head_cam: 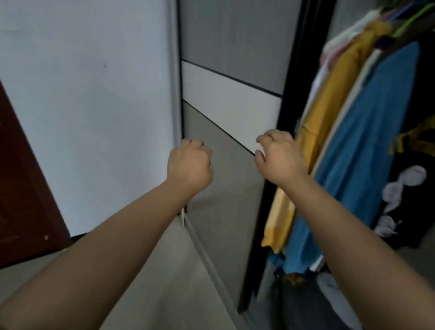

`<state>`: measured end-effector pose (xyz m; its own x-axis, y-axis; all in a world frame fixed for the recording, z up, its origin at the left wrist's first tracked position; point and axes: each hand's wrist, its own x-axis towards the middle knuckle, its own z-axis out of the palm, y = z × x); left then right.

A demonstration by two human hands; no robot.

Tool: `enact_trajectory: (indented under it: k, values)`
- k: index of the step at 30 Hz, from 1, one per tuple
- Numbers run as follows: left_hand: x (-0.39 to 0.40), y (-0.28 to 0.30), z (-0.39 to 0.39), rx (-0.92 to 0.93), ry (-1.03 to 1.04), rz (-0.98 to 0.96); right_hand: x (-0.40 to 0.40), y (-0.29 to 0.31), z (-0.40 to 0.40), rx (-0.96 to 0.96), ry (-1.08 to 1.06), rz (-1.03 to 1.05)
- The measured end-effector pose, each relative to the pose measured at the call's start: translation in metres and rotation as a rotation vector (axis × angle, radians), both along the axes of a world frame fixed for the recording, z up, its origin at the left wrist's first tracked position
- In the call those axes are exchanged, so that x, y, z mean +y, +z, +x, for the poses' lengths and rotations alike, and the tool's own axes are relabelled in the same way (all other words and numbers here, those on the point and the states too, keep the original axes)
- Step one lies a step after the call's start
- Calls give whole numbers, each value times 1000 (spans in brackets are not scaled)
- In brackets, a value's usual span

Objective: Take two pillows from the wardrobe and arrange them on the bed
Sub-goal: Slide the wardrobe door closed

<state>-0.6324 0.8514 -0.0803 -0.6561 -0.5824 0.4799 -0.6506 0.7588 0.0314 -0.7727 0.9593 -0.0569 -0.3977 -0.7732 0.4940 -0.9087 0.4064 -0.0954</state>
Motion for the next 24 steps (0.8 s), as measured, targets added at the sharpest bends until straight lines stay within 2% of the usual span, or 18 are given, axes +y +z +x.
enact_trajectory:
  k: [4, 9, 14, 17, 20, 24]
  values:
    - [-106, -5, -20, 50, -24, 3, -106, 2, -20, 41, -19, -75]
    - [-248, 0, -57, 7, -205, -63, -222, 2, -50, 70, -192, -238]
    - [-350, 12, -112, 159, -545, -120, -296, 1, -91, 142, -407, -283]
    - [-388, 8, -155, 137, -764, -124, -311, -12, -117, 173, -582, -299]
    - [-416, 6, -204, 100, -905, -149, -325, -29, -142, 293, -734, -255]
    - [-450, 13, -270, 84, -1057, -390, -349, -44, -171, 593, -929, -328]
